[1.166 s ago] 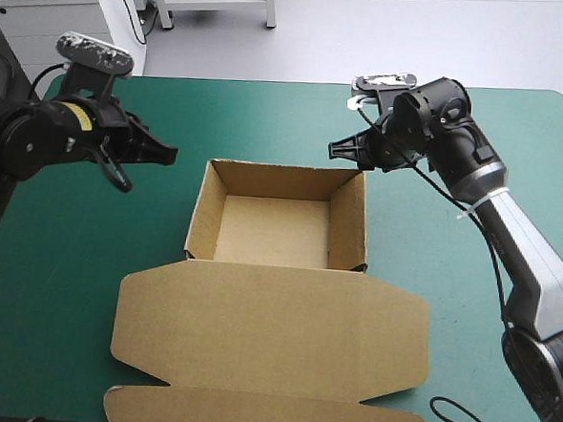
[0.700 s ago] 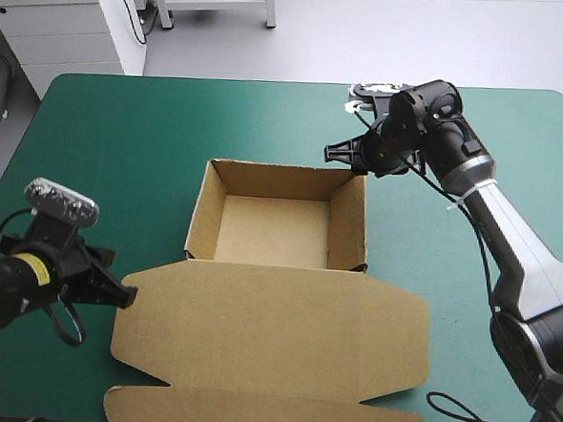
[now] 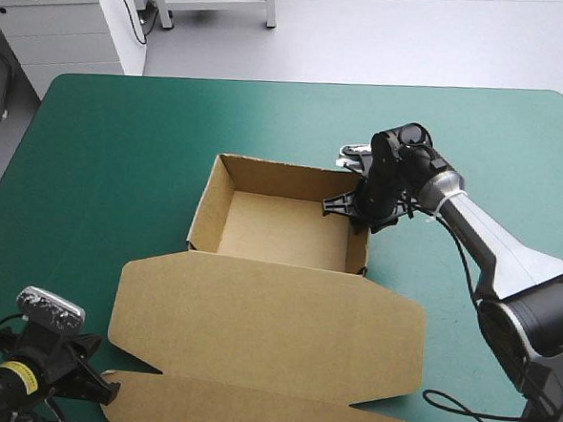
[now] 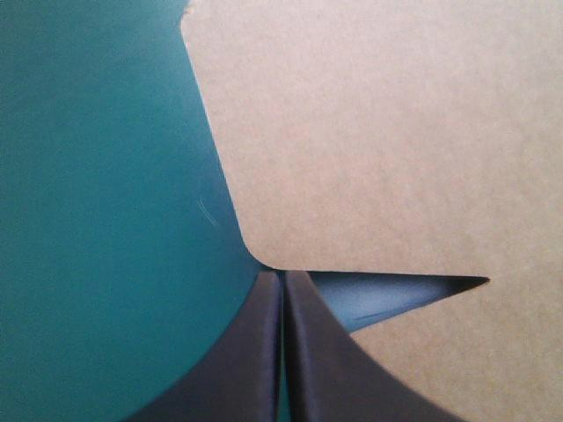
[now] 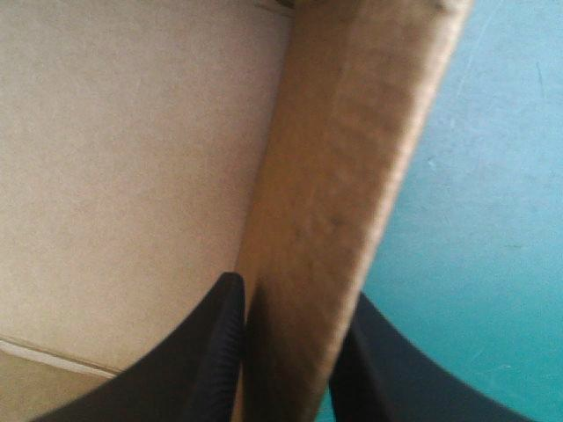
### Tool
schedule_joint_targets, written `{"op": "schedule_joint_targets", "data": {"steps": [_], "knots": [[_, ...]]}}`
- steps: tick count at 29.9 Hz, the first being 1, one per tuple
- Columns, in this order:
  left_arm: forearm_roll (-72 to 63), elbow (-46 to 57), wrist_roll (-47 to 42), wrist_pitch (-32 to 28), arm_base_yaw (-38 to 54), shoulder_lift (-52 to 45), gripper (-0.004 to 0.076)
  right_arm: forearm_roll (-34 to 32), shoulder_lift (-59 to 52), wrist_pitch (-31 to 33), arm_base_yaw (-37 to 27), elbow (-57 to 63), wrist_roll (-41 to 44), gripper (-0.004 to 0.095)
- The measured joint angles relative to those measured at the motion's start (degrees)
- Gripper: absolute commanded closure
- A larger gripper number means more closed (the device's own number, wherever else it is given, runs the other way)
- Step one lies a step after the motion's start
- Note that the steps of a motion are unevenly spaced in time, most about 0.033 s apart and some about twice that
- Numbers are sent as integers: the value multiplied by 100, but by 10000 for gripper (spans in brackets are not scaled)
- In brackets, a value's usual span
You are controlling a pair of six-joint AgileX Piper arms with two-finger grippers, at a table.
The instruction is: Fold the box
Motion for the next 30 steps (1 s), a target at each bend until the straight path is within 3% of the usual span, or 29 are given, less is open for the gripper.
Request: {"op": "schedule_joint_targets", "data": {"steps": [3, 16, 30], "knots": [[0, 199, 0, 5, 0, -204, 731, 44, 76, -21, 0, 5, -20, 926], [1, 338, 4, -12, 0, -492, 731, -292, 70, -89, -85, 4, 336, 927], [25, 445, 4, -43, 0, -492, 731, -1018, -498, 105, -2154, 68, 119, 927]]}}
